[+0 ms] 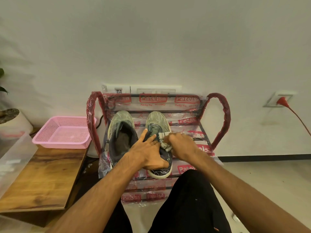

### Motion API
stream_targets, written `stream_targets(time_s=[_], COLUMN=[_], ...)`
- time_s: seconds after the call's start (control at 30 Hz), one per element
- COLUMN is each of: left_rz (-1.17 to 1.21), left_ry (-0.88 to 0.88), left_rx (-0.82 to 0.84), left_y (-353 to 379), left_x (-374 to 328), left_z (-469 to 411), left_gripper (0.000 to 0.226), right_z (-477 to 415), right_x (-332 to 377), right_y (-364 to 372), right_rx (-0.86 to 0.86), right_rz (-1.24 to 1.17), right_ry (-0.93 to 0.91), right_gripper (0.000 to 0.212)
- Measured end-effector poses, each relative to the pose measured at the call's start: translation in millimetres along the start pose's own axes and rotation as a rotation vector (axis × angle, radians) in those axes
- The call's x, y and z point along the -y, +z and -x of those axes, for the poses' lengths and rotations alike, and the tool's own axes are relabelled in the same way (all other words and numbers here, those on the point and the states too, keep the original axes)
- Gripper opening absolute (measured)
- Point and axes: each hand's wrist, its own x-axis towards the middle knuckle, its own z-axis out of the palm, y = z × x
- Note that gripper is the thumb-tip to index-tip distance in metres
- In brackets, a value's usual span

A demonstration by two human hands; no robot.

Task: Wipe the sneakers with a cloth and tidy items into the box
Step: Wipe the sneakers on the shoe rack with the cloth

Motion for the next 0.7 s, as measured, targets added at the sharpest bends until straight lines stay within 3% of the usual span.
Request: stream_targets(time_s=[0.1,0.23,0.47,0.6,0.7], left_rz=[0.012,0.027,0.05,0.049,0.062], left_ry=[0.004,0.002,0.002,0.01,0.0], left_rx=[-0.002,-0.011,-0.025,-0.024,-0.037], left_y=[0.7,2.7,0.8,1.9,1.2], left_x=[0.2,2.4,3.3,4.0,1.9], left_z=[-1.0,-2.1,-3.3,-2.9,-2.4], left_gripper=[0.061,0.068,0.059,0.069,0.062], right_z=[2.8,-18.9,-32.0,-21.8,-27.9], right_x=[0.9,-8.8,-4.6,-4.9,-6.8], right_y=[10.1,16.3,-5.6,0.1,3.4], right_rx=[-0.025,-0.025,0.107,0.091,0.046], right_rz=[0.119,0.256,0.119,0.141,0.183], right_ry=[-0.046,-0.124,-0.032,-0.037,-0.032], right_gripper=[0.031,0.04,0.03,0.039,0.051])
